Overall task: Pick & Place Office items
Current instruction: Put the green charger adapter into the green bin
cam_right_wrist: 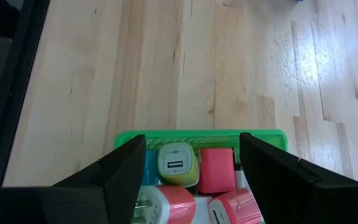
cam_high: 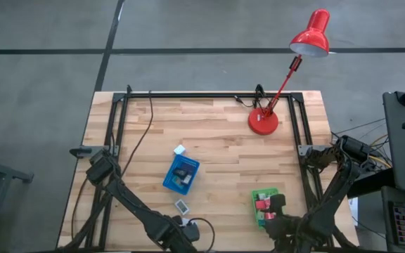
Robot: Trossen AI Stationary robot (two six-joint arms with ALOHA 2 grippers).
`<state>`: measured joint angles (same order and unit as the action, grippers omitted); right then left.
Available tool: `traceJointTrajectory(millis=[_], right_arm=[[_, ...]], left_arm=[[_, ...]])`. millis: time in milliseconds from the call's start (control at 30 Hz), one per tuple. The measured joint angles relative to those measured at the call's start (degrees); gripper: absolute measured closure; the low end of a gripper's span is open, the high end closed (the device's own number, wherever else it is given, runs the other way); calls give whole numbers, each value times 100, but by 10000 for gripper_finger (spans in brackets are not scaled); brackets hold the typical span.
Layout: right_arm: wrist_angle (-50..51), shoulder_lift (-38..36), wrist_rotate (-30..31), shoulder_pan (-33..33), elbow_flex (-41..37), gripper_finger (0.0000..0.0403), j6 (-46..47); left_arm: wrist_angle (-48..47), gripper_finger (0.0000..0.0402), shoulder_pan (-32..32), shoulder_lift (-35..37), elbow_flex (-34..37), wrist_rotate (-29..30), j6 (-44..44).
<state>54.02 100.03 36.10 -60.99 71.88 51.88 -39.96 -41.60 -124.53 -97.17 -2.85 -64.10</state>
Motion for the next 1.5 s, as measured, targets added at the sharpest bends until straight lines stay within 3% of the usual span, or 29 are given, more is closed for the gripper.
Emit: traceJointTrajectory(millis=[533, 700, 1000, 1167, 1500], right_arm=[[-4, 0, -17, 0, 0, 149, 22], [-9, 0, -63, 0, 0, 149, 55], [-15, 0, -166, 0, 0, 149, 68], [-11, 0, -166, 0, 0, 149, 66], [0, 0, -166, 0, 0, 149, 46]], left_arm=[[253, 170, 67, 0, -11, -121, 281], [308, 167, 118, 0, -11, -144, -74], [75, 95, 151, 0, -4, -753, -109], [32, 55, 160, 0, -2, -792, -109], [77, 43, 170, 0, 0, -511, -114]])
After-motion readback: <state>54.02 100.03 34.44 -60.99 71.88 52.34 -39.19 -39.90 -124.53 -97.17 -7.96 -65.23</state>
